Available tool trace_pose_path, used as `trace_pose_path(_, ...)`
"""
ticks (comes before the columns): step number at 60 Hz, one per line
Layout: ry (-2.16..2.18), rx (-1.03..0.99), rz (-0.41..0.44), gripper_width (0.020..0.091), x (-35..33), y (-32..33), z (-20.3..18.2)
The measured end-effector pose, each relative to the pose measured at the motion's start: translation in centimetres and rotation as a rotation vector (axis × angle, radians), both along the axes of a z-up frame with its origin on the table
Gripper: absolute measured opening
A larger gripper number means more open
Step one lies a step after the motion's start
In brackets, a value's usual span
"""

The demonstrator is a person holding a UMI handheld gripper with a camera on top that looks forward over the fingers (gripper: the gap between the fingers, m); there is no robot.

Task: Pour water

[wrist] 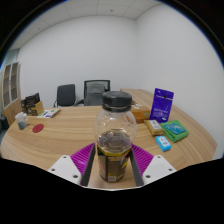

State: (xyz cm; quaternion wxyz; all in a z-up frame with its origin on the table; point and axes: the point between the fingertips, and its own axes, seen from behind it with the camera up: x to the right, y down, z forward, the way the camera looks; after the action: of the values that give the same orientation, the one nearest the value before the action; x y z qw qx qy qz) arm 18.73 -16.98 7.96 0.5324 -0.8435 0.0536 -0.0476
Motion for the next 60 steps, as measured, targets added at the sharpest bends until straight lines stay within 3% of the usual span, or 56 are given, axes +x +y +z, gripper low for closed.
trace_pose_path(2,-0.008,0.013,-0.008,0.0527,0.5,0.6,0.0)
trace_pose_path(3,-0.011,0.017,-0.015,0.0508,0.4,0.7,0.1)
trace_pose_path(17,-0.024,0.055,-0.013,0.0385,0.5,1.2,0.3)
trace_pose_path(26,-0.060,0.035,-0.025,0.0384,0.7,1.9,0.0)
trace_pose_path(38,-0.168,0.037,-0.076,0.0385,-1.4,3.8,4.1)
trace_pose_path(48,-0.409,0.058,-0.092,0.0384,-5.6,7.6,11.0)
trace_pose_path(60,-0.911,0.055,-0.057,0.0387,-17.4,14.2,20.0)
